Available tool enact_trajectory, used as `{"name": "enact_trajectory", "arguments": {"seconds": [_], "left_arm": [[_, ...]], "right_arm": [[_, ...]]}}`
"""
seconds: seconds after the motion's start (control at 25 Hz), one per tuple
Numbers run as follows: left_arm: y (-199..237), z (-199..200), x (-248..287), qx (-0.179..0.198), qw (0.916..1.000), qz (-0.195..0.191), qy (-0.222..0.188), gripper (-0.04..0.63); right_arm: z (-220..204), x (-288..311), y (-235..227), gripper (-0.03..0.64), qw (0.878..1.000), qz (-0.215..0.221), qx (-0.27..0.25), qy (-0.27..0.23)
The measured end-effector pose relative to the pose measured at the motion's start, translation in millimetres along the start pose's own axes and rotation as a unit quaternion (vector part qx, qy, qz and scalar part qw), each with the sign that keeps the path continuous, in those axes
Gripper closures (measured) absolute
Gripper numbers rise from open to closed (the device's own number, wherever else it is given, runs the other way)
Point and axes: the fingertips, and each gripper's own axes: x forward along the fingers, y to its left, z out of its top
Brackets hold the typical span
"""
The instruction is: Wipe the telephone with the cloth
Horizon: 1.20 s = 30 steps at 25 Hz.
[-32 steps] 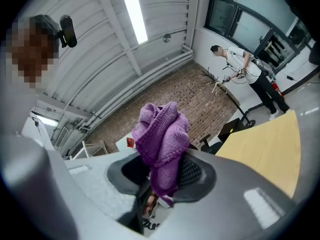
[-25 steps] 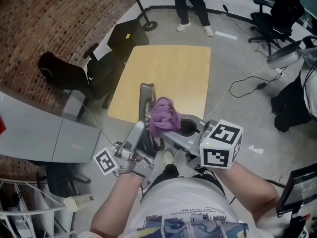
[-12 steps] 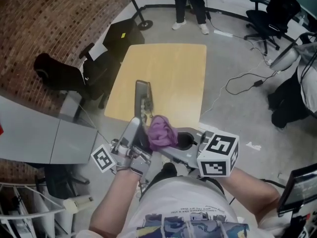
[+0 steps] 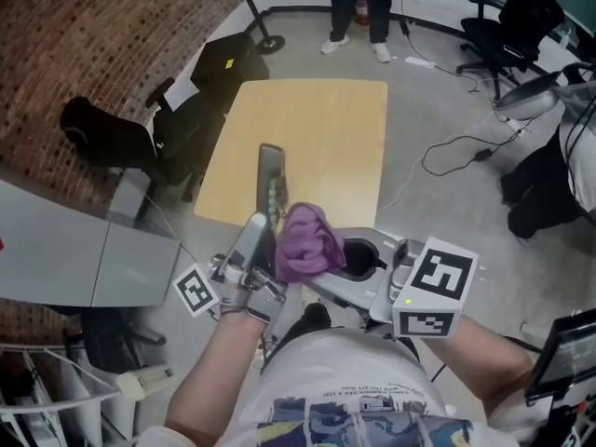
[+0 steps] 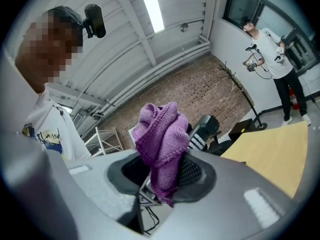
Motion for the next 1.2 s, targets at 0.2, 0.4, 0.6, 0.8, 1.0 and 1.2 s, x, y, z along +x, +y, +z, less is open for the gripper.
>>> {"name": "enact_trajectory", "arguments": {"seconds": [0.2,0.4,0.6,0.8,1.0,1.2], "left_arm": [[0,-1,1,-0.003,1.0000,0.000,0.001,0.342],[-1,4,-5,-0.002,1.0000,0.002,-0.007,0.341],[-4,13,-11,-0.005,0.9998,-0.001,-0.019,0.342],[-7,27,-16,-0.011,0.9996,-0.009,-0.024,0.342],[-7,30,-17,-0.015,0.9996,-0.018,-0.019,0.342],[-3,28,-18,-0.022,0.9996,-0.016,-0.003,0.342]], "right_arm": [[1,15,11,0.495,1.000,0.022,-0.015,0.002],[-21,18,12,0.495,0.999,0.028,-0.018,0.027],[-31,21,10,0.495,0.998,0.034,-0.011,0.042],[-41,30,1,0.495,0.998,0.023,-0.005,0.055],[-53,34,-12,0.495,0.998,0.001,-0.002,0.064],[-53,39,-29,0.495,0.998,-0.029,-0.001,0.063]]}}
